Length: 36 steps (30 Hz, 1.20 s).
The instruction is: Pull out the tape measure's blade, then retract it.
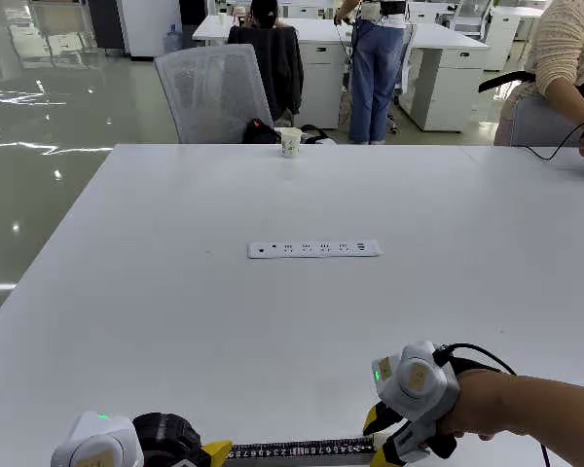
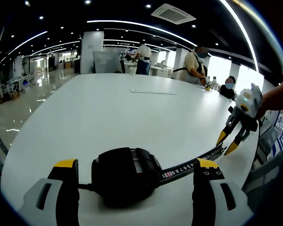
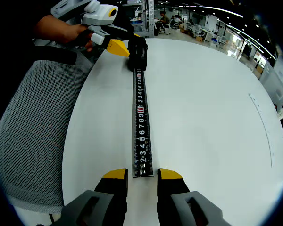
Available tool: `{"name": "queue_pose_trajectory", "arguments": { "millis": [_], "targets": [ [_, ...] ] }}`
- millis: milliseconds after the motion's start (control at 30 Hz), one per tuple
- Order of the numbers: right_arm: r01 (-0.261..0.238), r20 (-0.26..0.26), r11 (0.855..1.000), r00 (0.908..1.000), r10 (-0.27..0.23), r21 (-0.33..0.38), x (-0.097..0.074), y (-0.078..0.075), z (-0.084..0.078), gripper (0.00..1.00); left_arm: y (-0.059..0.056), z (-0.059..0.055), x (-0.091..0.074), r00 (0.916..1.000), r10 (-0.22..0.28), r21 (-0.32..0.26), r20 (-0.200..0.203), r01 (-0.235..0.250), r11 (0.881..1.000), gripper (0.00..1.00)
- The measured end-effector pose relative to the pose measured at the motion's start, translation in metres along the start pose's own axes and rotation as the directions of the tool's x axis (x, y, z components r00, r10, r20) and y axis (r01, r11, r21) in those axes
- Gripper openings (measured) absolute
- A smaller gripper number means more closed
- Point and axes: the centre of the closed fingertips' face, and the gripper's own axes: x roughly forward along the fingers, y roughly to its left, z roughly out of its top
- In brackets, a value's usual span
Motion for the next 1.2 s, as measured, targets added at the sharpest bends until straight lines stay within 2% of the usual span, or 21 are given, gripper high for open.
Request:
{"name": "queue_pose_trajectory", "arguments": {
  "millis": [300, 367, 400, 467, 533, 600, 700, 900, 1067, 1200],
  "targets": [
    [0.009, -0.019, 1.0, 0.9998, -0.009, -0.002, 0.001, -0.002, -0.001, 0.13, -0.001, 0.0, 0.002, 1.0, 0.0, -0.006, 0.007, 0.001, 1.0, 0.99],
    [0.009, -0.034, 1.0, 0.9994, -0.01, -0.026, 0.002, -0.002, -0.002, 0.12, 0.0, 0.001, 0.002, 0.9999, 0.004, -0.006, 0.01, -0.004, 1.0, 0.99],
    [0.009, -0.039, 0.999, 0.9992, -0.01, -0.032, 0.002, -0.002, -0.002, 0.12, 0.001, 0.001, 0.002, 0.9999, 0.009, -0.004, 0.011, -0.009, 1.0, 0.99],
    [0.01, -0.047, 1.0, 0.9988, -0.011, -0.024, 0.002, -0.002, -0.001, 0.12, 0.008, 0.006, 0.001, 0.9981, 0.047, 0.022, 0.04, -0.048, 0.999, 0.99],
    [0.013, -0.059, 0.999, 0.9981, -0.016, -0.042, 0.002, -0.002, -0.002, 0.12, 0.008, 0.005, 0.001, 0.9976, 0.056, 0.016, 0.042, -0.057, 0.998, 0.99],
    [0.017, -0.068, 1.0, 0.9975, -0.018, -0.019, 0.002, -0.003, -0.002, 0.12, 0.011, 0.004, 0.001, 0.9966, 0.071, 0.028, 0.042, -0.072, 0.997, 0.98],
    [0.019, -0.079, 1.0, 0.9966, -0.02, -0.013, 0.002, -0.003, -0.003, 0.11, 0.01, 0.002, 0.002, 0.9971, 0.066, 0.016, 0.038, -0.067, 0.998, 0.94],
    [0.025, -0.098, 0.999, 0.9949, -0.023, 0.02, 0.003, -0.004, -0.003, 0.11, 0.013, -0.001, 0.002, 0.9942, 0.1, 0.009, 0.04, -0.1, 0.995, 0.85],
    [0.031, -0.13, 0.999, 0.991, -0.033, -0.017, 0.004, -0.002, -0.003, 0.11, 0.02, -0.004, 0.007, 0.9899, 0.135, -0.006, 0.042, -0.135, 0.991, 0.8],
    [0.033, -0.149, 0.999, 0.9883, -0.036, -0.018, 0.003, -0.003, -0.002, 0.11, 0.018, -0.006, 0.01, 0.988, 0.147, -0.01, 0.048, -0.147, 0.989, 0.76]
  ]
}}
